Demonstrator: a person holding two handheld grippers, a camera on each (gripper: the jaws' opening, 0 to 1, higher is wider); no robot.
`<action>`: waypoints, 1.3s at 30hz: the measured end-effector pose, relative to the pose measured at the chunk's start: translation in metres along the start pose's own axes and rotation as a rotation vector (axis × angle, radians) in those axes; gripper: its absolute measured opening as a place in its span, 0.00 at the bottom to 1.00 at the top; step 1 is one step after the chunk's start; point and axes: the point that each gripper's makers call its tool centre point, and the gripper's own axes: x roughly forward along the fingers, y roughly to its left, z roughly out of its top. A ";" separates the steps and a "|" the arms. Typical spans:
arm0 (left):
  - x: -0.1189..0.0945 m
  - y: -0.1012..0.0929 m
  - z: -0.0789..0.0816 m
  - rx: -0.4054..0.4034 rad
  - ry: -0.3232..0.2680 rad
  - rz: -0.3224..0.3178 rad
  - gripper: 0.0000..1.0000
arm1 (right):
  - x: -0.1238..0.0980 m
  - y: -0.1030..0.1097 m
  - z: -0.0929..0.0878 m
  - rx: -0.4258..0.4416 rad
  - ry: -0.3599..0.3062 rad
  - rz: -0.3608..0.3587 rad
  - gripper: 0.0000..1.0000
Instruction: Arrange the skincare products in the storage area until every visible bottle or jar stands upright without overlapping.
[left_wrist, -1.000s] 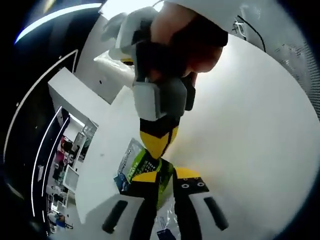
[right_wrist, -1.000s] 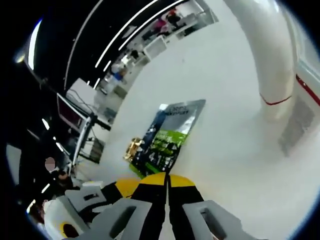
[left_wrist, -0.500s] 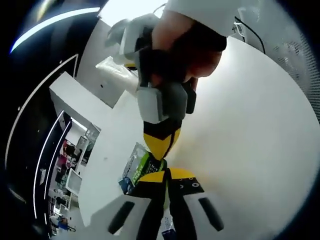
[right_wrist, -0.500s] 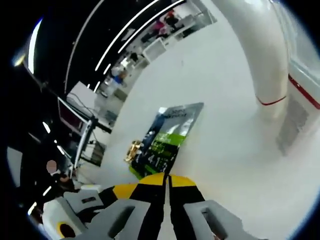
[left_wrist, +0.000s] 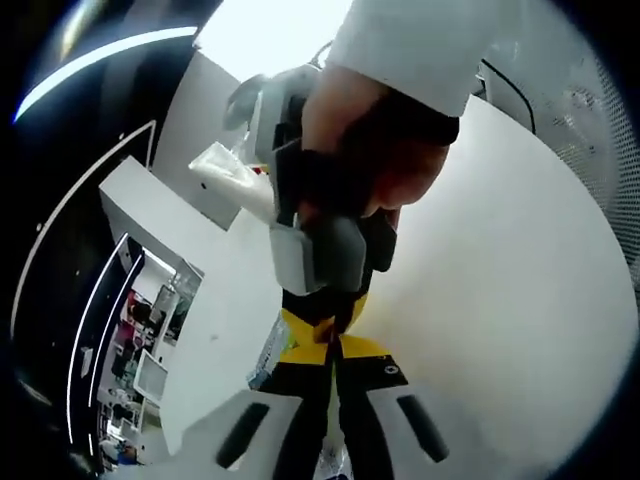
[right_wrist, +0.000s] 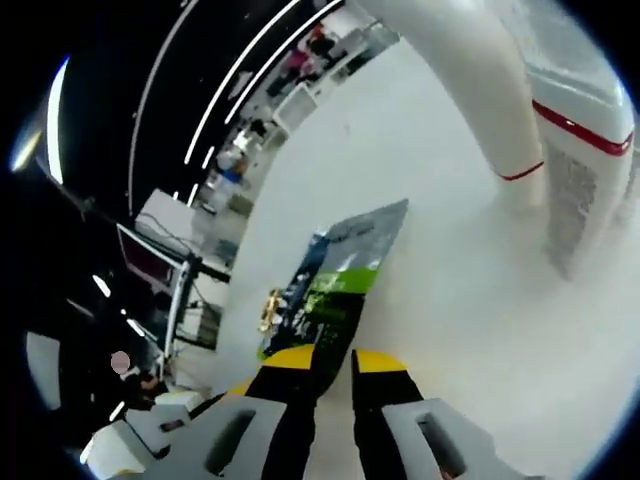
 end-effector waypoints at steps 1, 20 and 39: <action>0.000 -0.001 0.003 0.005 -0.006 0.001 0.03 | -0.001 0.001 0.000 0.025 -0.003 0.009 0.05; -0.014 0.013 0.014 -0.007 -0.090 0.031 0.19 | -0.012 0.009 0.010 0.149 -0.043 0.073 0.00; -0.035 0.064 -0.025 -1.099 -0.168 -0.081 0.45 | -0.035 0.026 0.023 0.003 -0.060 0.107 0.00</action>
